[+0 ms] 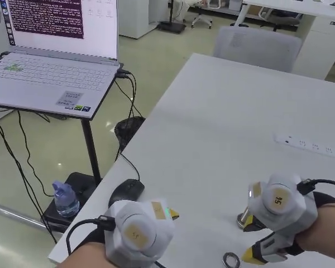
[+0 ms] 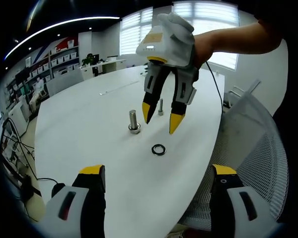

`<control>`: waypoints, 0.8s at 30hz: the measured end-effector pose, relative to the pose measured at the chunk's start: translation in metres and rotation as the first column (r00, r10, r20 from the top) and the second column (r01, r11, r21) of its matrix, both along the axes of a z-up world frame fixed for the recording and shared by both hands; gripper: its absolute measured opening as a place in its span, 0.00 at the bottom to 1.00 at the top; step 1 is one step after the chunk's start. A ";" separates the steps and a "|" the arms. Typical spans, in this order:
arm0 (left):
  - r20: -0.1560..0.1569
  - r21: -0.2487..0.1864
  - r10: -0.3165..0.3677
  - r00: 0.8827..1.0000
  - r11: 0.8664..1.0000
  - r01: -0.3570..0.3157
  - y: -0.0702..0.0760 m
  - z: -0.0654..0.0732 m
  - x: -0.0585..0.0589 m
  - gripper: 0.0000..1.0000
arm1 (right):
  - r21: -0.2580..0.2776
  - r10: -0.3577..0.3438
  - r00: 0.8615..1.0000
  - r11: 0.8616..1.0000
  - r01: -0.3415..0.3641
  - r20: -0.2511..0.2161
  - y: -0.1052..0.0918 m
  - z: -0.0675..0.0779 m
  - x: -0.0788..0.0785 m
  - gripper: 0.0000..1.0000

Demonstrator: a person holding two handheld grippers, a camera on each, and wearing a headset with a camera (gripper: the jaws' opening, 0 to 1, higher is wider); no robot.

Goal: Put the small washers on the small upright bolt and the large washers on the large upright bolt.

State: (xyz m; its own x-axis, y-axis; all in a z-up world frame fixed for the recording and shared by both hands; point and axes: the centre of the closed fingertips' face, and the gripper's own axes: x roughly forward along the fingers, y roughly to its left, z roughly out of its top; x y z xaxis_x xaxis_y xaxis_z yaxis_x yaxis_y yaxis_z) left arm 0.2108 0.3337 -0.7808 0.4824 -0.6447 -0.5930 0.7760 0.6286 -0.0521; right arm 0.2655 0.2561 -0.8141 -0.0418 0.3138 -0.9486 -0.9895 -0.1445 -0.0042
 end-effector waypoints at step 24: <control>0.010 0.016 -0.015 1.000 1.000 0.015 0.001 -0.006 0.007 0.89 | -0.022 0.029 0.999 0.999 -0.029 0.020 0.006 -0.055 -0.002 0.37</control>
